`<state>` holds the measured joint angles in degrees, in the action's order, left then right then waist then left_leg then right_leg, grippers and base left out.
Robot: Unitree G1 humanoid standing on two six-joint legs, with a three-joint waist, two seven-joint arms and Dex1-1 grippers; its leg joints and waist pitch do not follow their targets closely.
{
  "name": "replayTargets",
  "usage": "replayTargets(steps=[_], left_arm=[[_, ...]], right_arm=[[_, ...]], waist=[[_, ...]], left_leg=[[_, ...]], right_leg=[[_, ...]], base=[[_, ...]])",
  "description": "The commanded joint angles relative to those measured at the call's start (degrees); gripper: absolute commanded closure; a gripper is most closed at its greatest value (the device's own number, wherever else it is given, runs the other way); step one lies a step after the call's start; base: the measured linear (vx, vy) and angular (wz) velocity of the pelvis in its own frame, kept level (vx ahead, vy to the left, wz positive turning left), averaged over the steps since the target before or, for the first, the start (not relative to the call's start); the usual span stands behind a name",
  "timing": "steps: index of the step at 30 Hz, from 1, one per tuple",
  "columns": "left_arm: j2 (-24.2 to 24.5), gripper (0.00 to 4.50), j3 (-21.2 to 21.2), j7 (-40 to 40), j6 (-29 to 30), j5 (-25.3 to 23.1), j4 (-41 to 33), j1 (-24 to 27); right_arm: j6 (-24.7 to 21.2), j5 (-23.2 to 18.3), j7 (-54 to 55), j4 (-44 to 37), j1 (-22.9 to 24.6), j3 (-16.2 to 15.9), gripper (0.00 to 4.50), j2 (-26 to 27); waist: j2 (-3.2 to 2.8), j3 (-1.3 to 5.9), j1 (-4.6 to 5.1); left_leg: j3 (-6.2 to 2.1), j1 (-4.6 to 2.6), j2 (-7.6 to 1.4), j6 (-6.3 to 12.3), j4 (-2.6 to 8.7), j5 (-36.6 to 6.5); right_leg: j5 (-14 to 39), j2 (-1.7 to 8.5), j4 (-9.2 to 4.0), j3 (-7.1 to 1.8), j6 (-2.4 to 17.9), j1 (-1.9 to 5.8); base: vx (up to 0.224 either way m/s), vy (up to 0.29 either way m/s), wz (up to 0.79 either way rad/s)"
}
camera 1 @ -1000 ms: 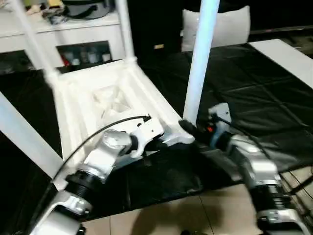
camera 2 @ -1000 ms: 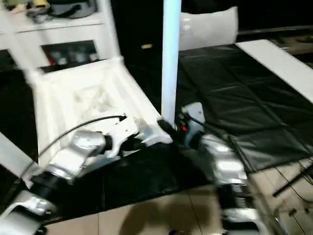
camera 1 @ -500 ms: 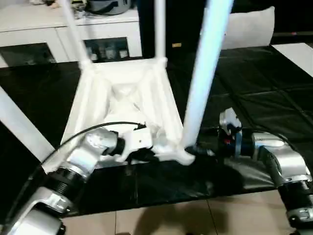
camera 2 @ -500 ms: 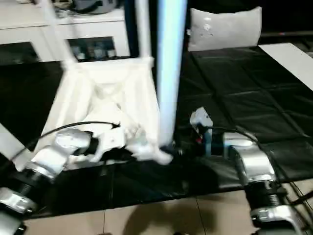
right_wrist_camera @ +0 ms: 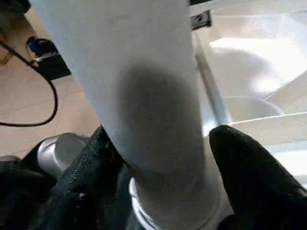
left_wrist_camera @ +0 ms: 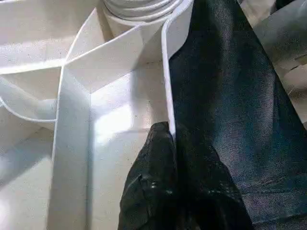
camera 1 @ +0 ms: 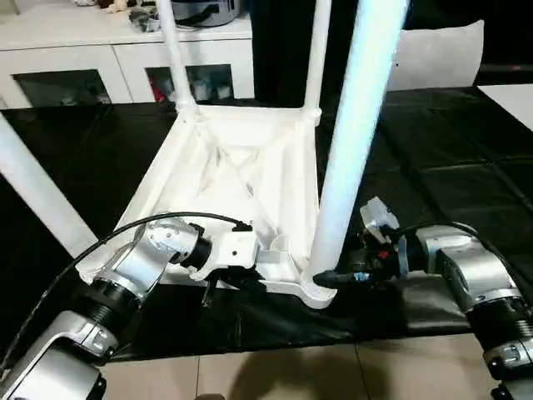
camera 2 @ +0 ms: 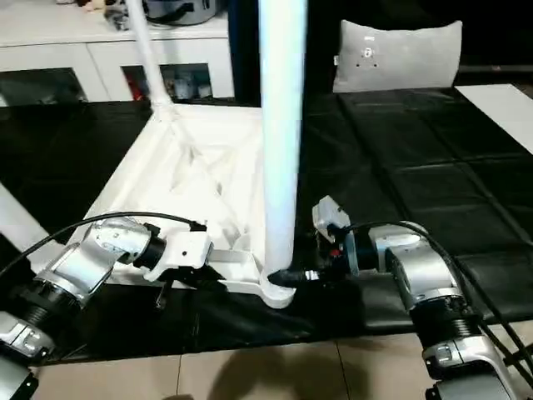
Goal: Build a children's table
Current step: Rotate leg to tighten
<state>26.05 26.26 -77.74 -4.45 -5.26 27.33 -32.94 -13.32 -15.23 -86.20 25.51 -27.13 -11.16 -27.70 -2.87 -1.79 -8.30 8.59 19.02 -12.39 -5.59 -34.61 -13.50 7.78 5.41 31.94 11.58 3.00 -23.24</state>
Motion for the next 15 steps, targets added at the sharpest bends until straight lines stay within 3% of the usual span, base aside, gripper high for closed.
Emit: replayTargets(steps=[1, 11, 15], left_arm=[[-0.33, 4.50, 2.96, -2.03, -1.77, -1.68, 0.26, -0.15], [-0.62, 4.50, 2.07, -1.75, -0.15, -0.55, 0.20, 0.42], [-3.63, 4.50, -1.43, 3.03, 9.30, 2.49, -2.79, 1.42]], right_arm=[[0.43, -0.47, -1.32, 0.23, -1.50, -0.29, 1.80, -0.05], [-1.92, -2.17, -2.17, -0.90, -0.48, -0.04, 2.38, 0.54], [-6.43, -3.59, 4.32, -4.21, 1.50, 1.64, 2.41, 2.99]], waist=[[1.10, 3.95, 0.31], [0.98, 4.03, 0.20], [1.09, 3.91, 0.31]], left_leg=[[0.67, 0.74, -1.09, 5.22, 3.48, -3.11], [0.64, 0.77, -1.09, 5.08, 3.45, -2.54], [0.62, 0.78, -1.33, 4.64, 3.59, -2.10]], right_leg=[[22.04, 3.63, -3.68, -3.88, 1.39, 3.95], [21.79, 3.59, -3.61, -3.85, 1.26, 3.94], [21.40, 3.61, -3.63, -3.90, 1.38, 4.01]], base=[[0.000, 0.000, 0.00], [0.000, 0.000, 0.00], [0.000, 0.000, 0.00]])
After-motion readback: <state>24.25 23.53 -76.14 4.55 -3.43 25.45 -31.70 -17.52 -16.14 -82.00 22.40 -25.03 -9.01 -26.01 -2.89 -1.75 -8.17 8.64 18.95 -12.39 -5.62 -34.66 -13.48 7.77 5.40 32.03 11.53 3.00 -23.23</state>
